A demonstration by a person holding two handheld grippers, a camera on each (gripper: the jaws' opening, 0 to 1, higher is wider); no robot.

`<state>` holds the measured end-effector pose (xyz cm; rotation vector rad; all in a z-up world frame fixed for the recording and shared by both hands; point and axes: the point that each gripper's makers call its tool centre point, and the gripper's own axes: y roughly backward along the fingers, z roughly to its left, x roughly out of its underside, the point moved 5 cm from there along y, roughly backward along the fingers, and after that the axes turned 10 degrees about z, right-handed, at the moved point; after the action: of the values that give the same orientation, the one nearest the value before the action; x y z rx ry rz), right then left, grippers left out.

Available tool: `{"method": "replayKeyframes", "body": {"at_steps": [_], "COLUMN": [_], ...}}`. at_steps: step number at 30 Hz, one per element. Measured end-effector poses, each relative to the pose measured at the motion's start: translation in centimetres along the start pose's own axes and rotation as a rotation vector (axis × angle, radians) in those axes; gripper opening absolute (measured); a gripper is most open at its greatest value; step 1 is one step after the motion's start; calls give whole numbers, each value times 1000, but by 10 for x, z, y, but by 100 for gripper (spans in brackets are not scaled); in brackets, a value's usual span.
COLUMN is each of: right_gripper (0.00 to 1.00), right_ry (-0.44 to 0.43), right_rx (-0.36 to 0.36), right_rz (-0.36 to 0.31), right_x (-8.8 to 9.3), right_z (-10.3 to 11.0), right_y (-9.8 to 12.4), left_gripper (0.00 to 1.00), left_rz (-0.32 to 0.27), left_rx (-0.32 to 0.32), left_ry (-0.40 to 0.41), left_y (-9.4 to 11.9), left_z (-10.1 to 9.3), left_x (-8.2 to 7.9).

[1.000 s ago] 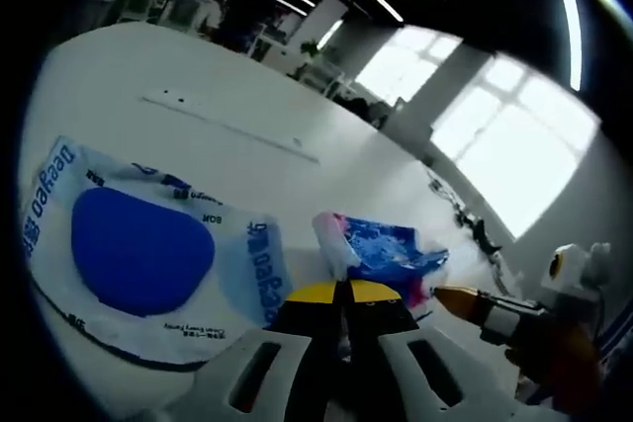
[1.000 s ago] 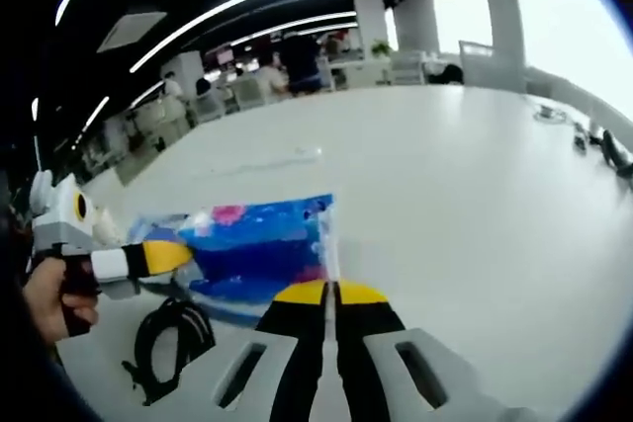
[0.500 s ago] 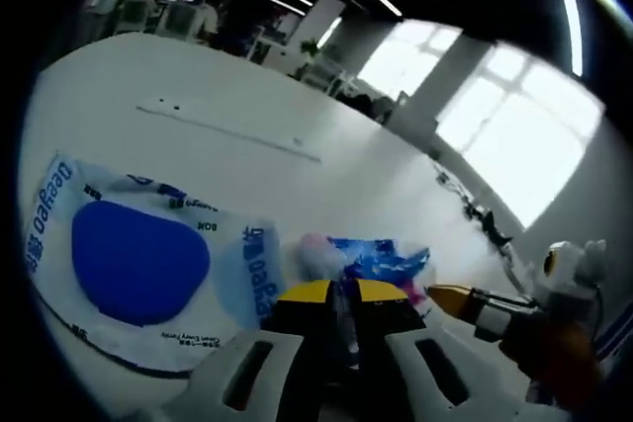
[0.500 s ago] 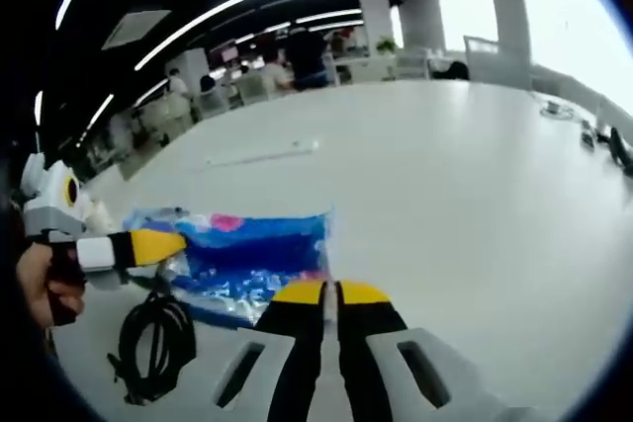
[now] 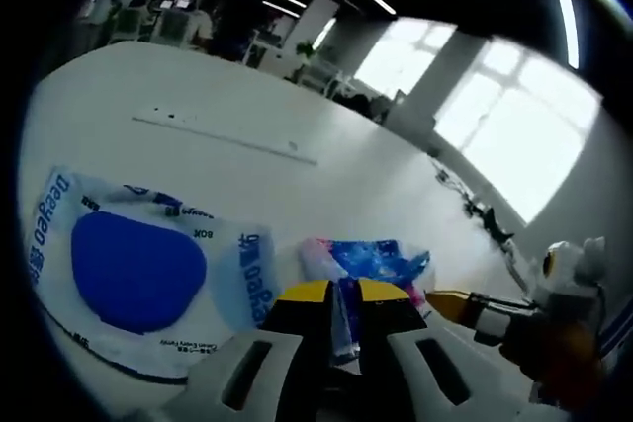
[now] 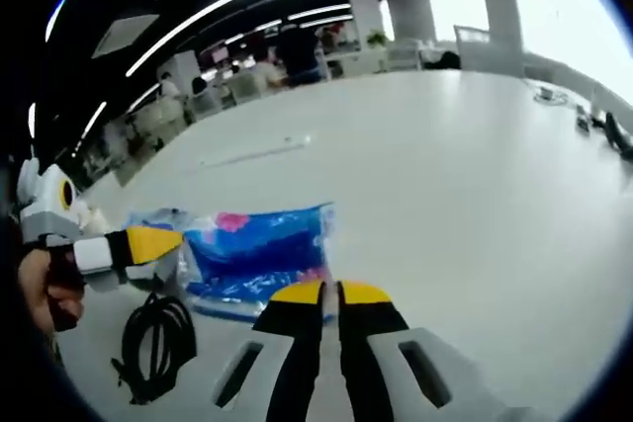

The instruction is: Arrange the tabletop items into an orderly group along one side of the table until the central work area is clear of visible clutter.

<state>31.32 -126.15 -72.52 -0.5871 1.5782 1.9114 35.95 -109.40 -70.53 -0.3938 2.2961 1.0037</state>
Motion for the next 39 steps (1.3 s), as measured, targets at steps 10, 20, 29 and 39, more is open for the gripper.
{"method": "replayKeyframes", "body": {"at_steps": [10, 20, 29, 39], "right_gripper": [9, 45, 68, 86], "right_ry": [-81, -34, -31, -32], "right_rx": [-40, 16, 21, -21], "right_rz": [-21, -28, 2, -21], "right_x": [-3, -8, -3, -4], "right_z": [3, 6, 18, 40], "right_y": [3, 19, 37, 54], "left_gripper": [27, 52, 85, 99], "left_rz": [-40, -89, -112, -125], "left_rx": [-15, 22, 17, -13], "left_ry": [-126, -204, -211, -224], "left_y": [11, 26, 47, 71], "left_z": [-9, -18, -13, 6], "left_x": [-4, -13, -16, -20]}}
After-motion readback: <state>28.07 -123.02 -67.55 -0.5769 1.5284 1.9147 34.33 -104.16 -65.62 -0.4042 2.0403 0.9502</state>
